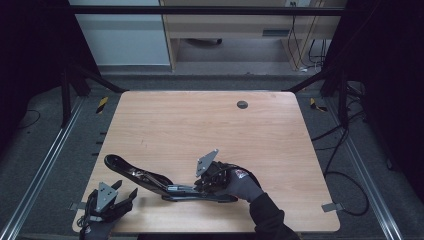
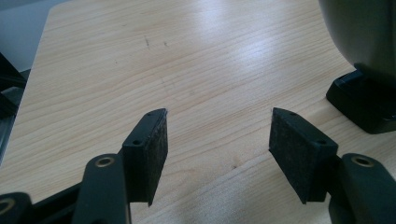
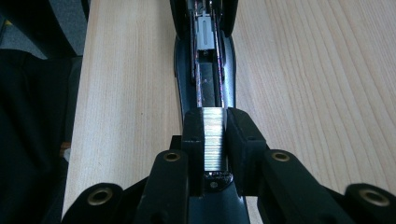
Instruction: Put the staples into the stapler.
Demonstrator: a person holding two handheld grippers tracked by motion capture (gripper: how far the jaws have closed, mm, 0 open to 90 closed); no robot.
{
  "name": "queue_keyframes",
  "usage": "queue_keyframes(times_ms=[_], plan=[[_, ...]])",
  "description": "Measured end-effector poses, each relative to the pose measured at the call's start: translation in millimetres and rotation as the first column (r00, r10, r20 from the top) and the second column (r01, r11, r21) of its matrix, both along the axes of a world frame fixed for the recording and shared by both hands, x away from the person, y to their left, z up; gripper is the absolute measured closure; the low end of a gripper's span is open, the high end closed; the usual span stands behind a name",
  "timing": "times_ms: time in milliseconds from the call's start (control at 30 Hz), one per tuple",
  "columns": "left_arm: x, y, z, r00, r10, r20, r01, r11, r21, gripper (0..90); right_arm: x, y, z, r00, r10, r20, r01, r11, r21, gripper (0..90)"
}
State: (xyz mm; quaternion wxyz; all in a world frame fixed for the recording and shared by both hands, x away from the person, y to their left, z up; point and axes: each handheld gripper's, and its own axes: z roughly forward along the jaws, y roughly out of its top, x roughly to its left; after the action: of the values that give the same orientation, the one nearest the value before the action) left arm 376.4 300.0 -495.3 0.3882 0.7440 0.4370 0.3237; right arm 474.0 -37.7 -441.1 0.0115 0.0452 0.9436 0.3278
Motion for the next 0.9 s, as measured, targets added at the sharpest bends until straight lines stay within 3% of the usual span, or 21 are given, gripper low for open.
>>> queue_keyframes(times_ms=[367, 900], plan=[[0.0, 0.0, 0.0, 1.0000, 0.000, 0.001, 0.000, 1.0000, 0.000, 36.8, -0.5, 1.3, -1.5, 0.9999, -0.014, 0.001, 0.014, 1.000, -0.019, 76.9], [-0.1, -0.3, 0.0, 1.0000, -0.001, 0.000, 0.001, 1.0000, 0.000, 36.8, -1.7, -3.2, 3.3, 0.9984, -0.057, 0.004, 0.057, 0.998, 0.016, 74.3]])
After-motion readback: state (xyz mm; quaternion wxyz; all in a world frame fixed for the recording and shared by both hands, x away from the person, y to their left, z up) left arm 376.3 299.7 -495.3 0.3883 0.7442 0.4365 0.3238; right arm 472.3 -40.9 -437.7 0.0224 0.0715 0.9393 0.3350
